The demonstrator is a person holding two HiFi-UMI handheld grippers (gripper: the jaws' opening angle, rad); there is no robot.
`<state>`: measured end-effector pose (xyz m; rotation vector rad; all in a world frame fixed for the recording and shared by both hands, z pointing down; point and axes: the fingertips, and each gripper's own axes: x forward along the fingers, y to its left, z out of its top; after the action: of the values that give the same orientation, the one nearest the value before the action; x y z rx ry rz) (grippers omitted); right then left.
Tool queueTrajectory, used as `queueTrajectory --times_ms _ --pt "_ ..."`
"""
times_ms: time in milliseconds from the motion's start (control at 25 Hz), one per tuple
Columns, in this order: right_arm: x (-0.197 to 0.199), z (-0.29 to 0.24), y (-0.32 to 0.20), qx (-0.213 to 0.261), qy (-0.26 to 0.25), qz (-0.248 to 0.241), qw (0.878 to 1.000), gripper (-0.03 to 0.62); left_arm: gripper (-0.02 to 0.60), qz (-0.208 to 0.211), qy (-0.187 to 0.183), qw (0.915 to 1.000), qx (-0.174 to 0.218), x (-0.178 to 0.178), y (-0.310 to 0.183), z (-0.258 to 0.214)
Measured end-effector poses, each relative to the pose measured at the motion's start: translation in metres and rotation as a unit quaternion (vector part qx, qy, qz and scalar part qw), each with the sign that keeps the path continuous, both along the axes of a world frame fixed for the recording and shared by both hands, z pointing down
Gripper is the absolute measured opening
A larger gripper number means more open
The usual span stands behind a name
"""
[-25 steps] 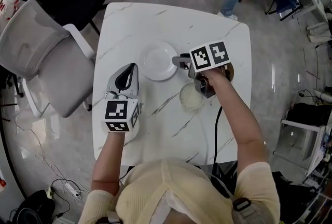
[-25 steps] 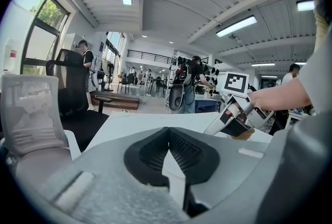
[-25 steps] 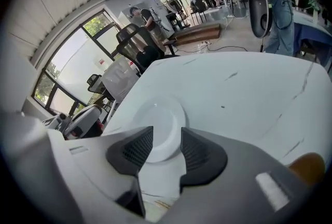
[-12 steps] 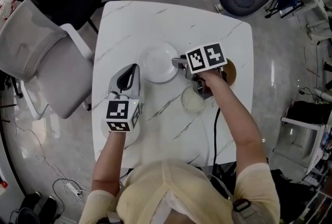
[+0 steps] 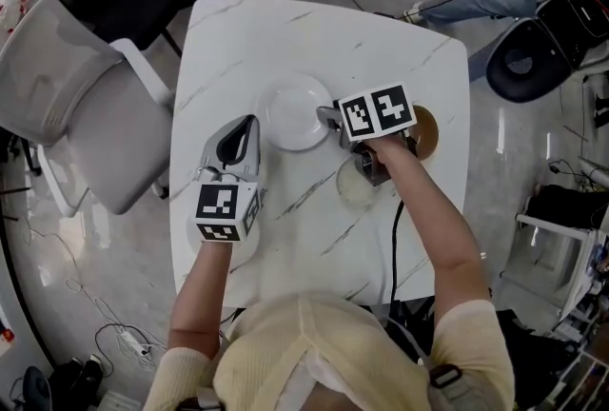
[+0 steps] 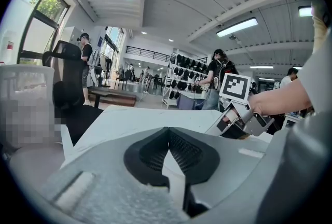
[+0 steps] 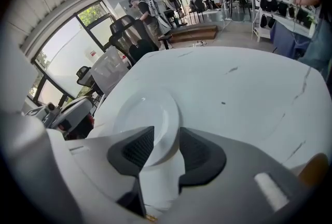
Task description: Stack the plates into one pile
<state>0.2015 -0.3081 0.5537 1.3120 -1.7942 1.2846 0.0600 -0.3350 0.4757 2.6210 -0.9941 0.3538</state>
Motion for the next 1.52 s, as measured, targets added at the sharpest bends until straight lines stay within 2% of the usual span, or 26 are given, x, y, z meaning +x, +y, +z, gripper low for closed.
queueTrajectory --times_ms 200,360,480,800,1160,1520 --pt "-0.001 -0.001 -0.001 0.001 -0.005 0.014 1.0 0.156 0.003 -0.002 -0.001 1.0 -0.002 -0.002 -0.001 0.001" --pt "0.003 0.001 -0.001 0.004 0.018 0.022 1.0 0.109 0.003 -0.001 -0.005 1.0 -0.006 -0.003 0.0 0.004" --pt "0.004 0.001 -0.001 0.008 0.026 0.024 0.999 0.109 0.003 -0.001 -0.005 1.0 -0.006 -0.001 0.0 0.005" --pt "0.007 0.0 -0.003 0.015 0.013 0.045 0.999 0.094 0.003 -0.011 -0.007 0.9999 -0.001 -0.009 -0.001 -0.001" --pt "0.004 -0.029 -0.006 0.066 0.007 0.06 0.996 0.057 0.003 -0.03 -0.013 0.9993 0.019 -0.024 -0.002 -0.015" --pt "-0.003 -0.059 0.002 0.104 -0.03 0.078 0.991 0.034 0.003 -0.039 -0.008 0.9987 0.031 -0.034 0.009 -0.033"
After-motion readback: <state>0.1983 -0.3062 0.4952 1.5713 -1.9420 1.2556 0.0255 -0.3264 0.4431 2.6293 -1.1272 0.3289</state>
